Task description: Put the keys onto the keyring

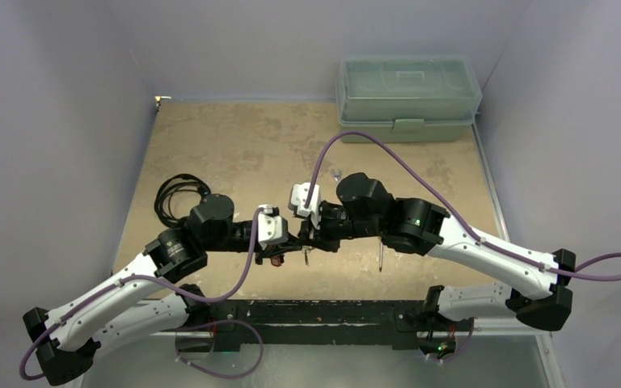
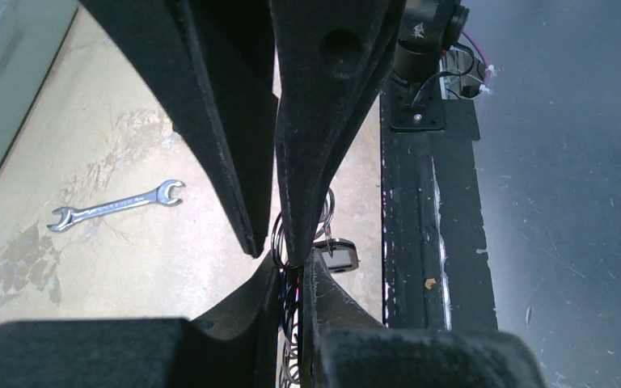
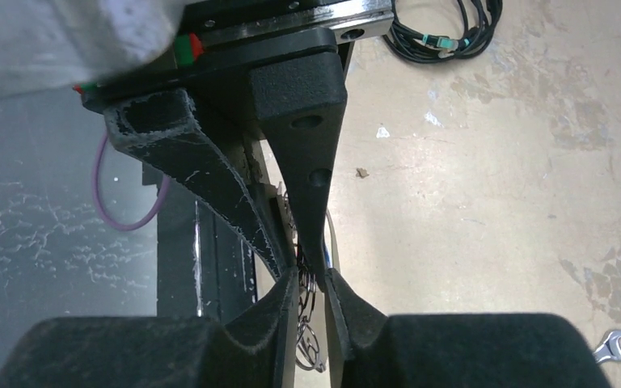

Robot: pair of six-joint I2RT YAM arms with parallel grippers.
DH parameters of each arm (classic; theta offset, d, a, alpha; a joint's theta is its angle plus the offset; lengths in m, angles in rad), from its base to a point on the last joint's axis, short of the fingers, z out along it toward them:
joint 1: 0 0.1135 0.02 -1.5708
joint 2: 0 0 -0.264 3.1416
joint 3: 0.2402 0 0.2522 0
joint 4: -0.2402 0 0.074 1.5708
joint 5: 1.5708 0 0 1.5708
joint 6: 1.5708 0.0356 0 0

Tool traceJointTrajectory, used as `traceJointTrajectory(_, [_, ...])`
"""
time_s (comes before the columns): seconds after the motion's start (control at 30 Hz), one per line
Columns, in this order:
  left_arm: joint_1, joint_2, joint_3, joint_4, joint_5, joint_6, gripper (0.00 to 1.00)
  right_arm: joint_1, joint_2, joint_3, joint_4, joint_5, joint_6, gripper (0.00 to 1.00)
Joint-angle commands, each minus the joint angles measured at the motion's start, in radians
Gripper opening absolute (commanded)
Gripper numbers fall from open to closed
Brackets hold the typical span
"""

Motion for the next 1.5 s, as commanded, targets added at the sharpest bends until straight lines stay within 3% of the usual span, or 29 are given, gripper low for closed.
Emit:
traceJointTrajectory(0.0, [0.004, -0.008, 0.030, 0.040, 0.029, 0.011, 0.00, -0.016, 0.000, 0.023, 0.005, 0.005, -0.009, 0.16])
traceJointTrajectory(0.1, [0.003, -0.010, 0.030, 0.040, 0.029, 0.011, 0.00, -0.020, 0.004, 0.016, 0.004, -0.006, -0.008, 0.02])
traceJointTrajectory(0.27, [0.003, -0.015, 0.033, 0.040, 0.002, 0.006, 0.00, -0.020, -0.010, -0.015, 0.023, -0.034, -0.018, 0.00])
traceJointTrajectory(0.33, [0.004, -0.025, 0.030, 0.042, -0.028, 0.003, 0.09, -0.020, -0.022, -0.029, 0.038, -0.031, -0.019, 0.00])
traceJointTrajectory(0.5, [0.003, -0.081, -0.003, 0.078, -0.059, 0.003, 0.47, -0.020, -0.089, -0.070, 0.105, 0.000, -0.025, 0.00])
traceJointTrajectory(0.57, [0.003, -0.099, -0.019, 0.090, -0.062, 0.007, 0.53, -0.020, -0.119, -0.087, 0.126, 0.002, -0.027, 0.00])
traceJointTrajectory(0.77, [0.003, -0.094, -0.028, 0.107, -0.040, 0.018, 0.61, -0.020, -0.160, -0.100, 0.131, -0.007, -0.029, 0.00])
traceJointTrajectory(0.83, [0.003, -0.082, -0.032, 0.122, -0.023, 0.018, 0.69, -0.020, -0.165, -0.103, 0.131, -0.001, -0.030, 0.00])
traceJointTrajectory(1.2, [0.004, -0.025, -0.052, 0.240, 0.039, -0.025, 0.69, -0.019, -0.184, -0.111, 0.172, -0.015, -0.047, 0.00])
traceJointTrajectory(1.33, [0.004, 0.004, -0.048, 0.250, 0.057, -0.027, 0.66, -0.019, -0.185, -0.110, 0.177, -0.025, -0.049, 0.00])
traceJointTrajectory(1.47, [0.004, 0.025, -0.043, 0.247, 0.053, -0.027, 0.55, -0.019, -0.195, -0.114, 0.190, -0.033, -0.049, 0.00])
